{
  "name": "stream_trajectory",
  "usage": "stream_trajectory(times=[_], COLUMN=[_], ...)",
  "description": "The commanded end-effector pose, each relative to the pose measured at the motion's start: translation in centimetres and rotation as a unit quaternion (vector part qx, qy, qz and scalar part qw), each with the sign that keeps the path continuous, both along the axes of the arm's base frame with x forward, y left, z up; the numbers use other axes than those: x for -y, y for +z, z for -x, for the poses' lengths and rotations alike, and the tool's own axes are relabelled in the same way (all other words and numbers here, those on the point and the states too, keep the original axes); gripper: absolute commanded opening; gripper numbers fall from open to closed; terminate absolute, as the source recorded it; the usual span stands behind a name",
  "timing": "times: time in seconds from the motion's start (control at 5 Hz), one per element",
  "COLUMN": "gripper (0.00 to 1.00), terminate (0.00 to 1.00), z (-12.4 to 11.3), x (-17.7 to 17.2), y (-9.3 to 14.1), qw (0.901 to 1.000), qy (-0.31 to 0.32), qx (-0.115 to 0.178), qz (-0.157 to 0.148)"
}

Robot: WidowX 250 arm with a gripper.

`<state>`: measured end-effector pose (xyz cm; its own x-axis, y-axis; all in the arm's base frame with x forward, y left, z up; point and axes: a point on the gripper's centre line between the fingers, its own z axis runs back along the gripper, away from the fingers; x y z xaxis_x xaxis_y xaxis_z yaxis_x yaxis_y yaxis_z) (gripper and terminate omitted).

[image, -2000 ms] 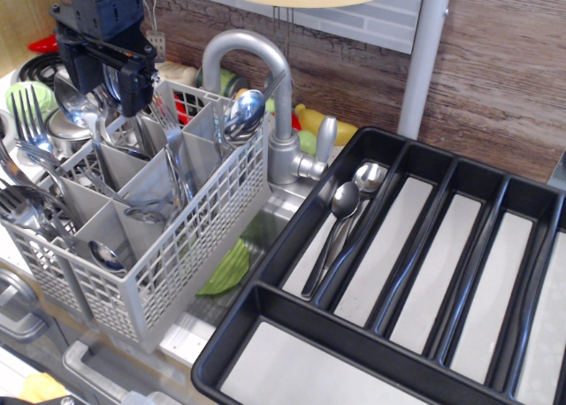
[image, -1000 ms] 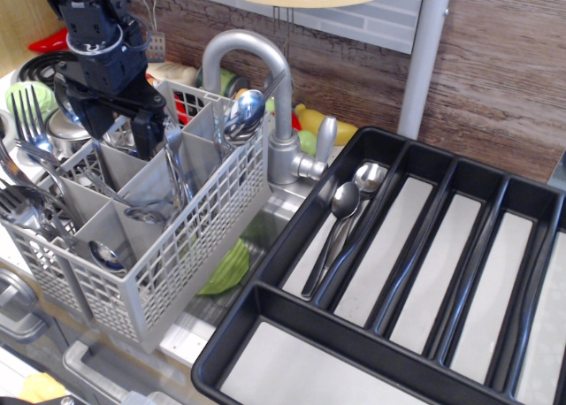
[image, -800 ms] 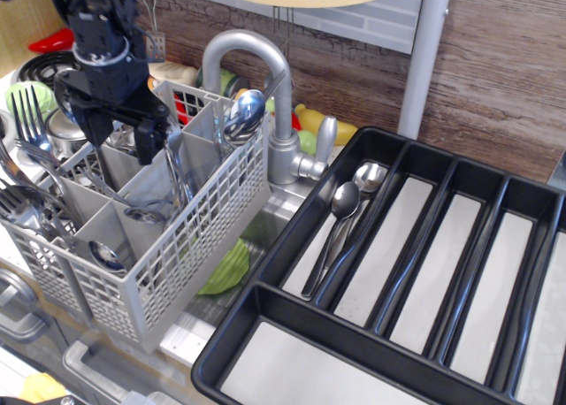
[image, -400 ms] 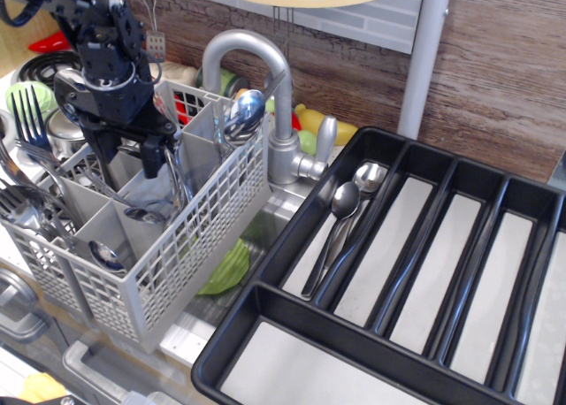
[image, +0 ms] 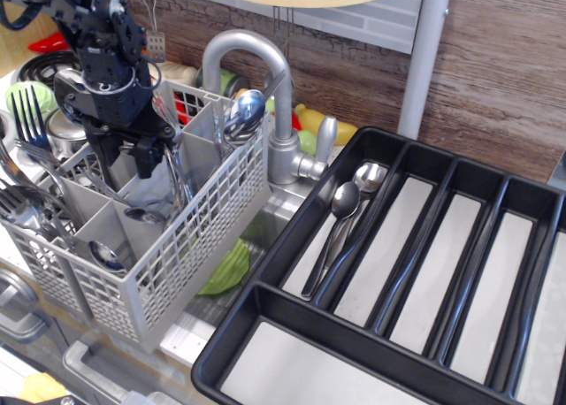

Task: Put small spoon from basket to tray

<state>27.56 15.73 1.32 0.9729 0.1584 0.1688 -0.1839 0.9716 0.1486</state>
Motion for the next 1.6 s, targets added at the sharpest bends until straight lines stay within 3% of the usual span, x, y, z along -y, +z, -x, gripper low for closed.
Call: stream_trajectory(times=[0.0, 0.2, 0.4, 0.6, 0.8, 1.0, 1.2, 1.4], gripper=[0.0, 0.0, 0.0, 0.0, 0.0, 0.0, 0.0, 0.0], terminate=[0.0, 0.0, 0.0, 0.0, 0.0, 0.0, 0.0, 0.0], z=[-0.2, -0.1, -0.5, -1.3, -1.4, -2.1, -3.1, -4.1], x=[0.4, 1.5, 3.3, 5.9, 8.6, 11.0, 13.4, 14.9], y=[5.9, 10.2, 13.1, 14.9, 15.6, 15.7, 15.5, 14.4], qw=[0.9992, 0.9978, 0.9948, 0.9838, 0.9716, 0.961, 0.9537, 0.9545], qy=[0.014, 0.013, 0.038, 0.069, 0.1, 0.129, 0.145, 0.134], qx=[0.003, -0.024, -0.088, -0.165, -0.206, -0.224, -0.224, -0.211], qz=[-0.036, -0.06, -0.035, 0.01, 0.059, 0.098, 0.139, 0.163])
